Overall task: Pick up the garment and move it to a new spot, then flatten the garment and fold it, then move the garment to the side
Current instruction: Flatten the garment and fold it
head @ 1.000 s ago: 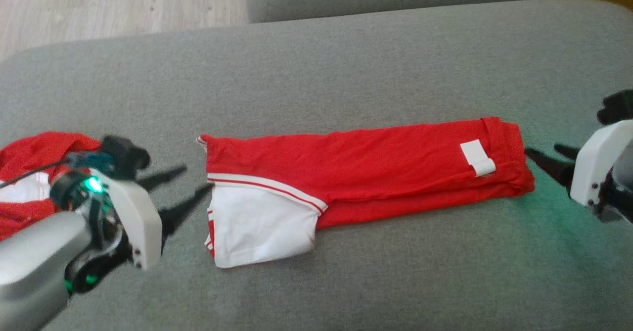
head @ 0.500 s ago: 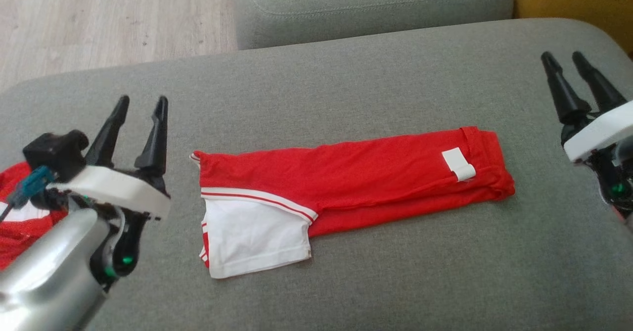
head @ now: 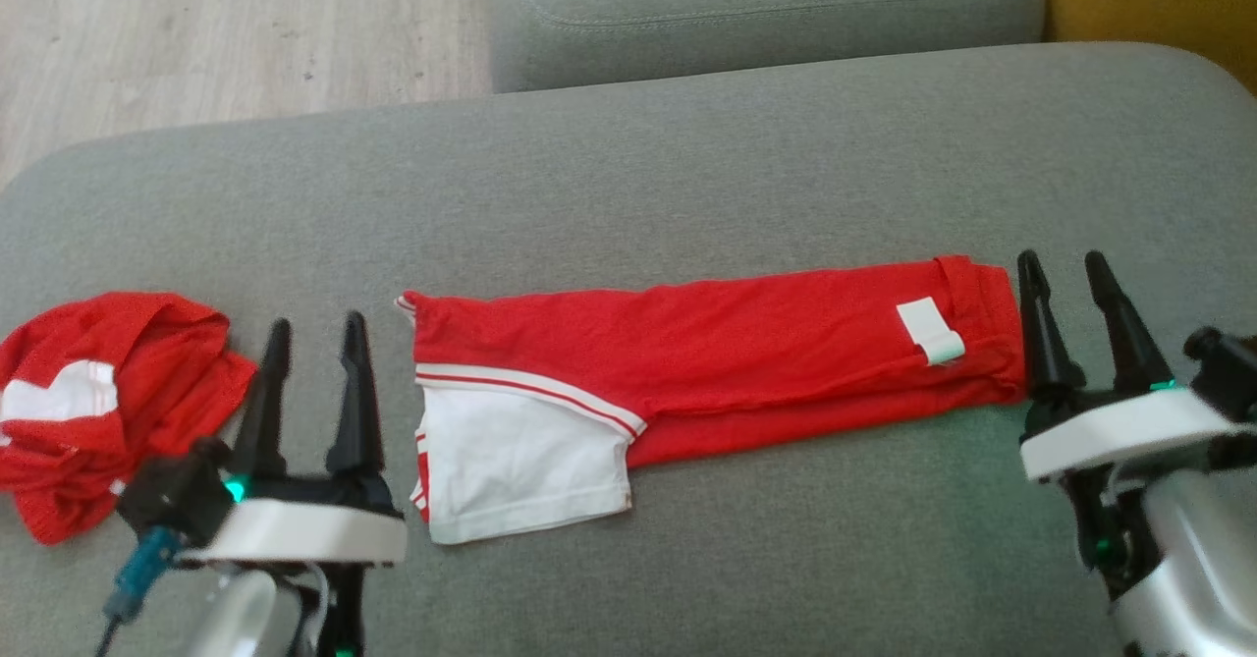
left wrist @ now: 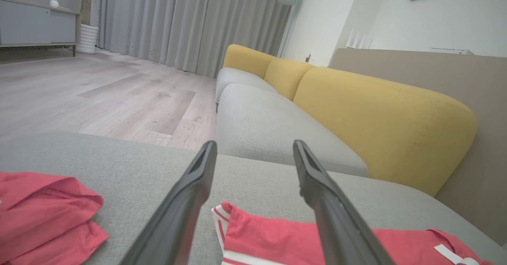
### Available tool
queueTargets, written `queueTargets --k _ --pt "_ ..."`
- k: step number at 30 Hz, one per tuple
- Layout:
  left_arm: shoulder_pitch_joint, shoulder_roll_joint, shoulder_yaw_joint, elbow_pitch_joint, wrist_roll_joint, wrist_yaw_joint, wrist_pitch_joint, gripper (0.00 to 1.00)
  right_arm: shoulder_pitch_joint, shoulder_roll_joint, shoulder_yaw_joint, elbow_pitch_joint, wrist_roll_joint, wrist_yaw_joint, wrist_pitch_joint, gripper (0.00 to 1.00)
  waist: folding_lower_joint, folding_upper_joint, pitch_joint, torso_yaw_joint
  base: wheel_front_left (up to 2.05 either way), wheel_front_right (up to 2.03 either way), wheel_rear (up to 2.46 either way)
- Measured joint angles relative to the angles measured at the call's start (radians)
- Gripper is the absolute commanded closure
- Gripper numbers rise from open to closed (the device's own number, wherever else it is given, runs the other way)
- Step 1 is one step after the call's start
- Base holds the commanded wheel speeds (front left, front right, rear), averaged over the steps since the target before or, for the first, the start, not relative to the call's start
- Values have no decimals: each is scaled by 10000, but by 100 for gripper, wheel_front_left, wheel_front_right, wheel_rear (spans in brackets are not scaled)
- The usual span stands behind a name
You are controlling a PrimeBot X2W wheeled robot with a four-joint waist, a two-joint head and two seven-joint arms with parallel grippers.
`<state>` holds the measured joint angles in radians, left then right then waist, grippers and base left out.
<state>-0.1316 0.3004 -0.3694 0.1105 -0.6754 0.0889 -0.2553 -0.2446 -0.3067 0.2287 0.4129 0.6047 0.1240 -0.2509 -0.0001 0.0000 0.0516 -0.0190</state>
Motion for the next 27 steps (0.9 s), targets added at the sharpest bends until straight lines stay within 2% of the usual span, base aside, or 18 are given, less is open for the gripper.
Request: queueTargets --k 7,10,13,17,27 --pt "620 -1172 945 715 1835 -1154 0 0 771 965 -828 -148 -1421 0 0 0 0 0 -28 220 0 0 0" --pt "786 -1670 1388 995 2232 -1440 0 0 961 1183 -1147 -65 -1689 0 0 0 0 0 5 280 0 0 0" --pt "757 -1883 1643 1118 2587 -1739 0 0 944 1350 -1480 88 -1956 0 0 0 1 0 78 347 0 0 0" --pt "709 -2013 1839 1290 2945 -1950 0 0 833 1430 -1962 652 -2334 0 0 0 1 0 186 384 0 0 0" --pt "524 -2299 1776 1776 3160 -2136 0 0 -714 1753 -3400 3463 -3181 0 180 0 1 0 489 617 0 0 0"
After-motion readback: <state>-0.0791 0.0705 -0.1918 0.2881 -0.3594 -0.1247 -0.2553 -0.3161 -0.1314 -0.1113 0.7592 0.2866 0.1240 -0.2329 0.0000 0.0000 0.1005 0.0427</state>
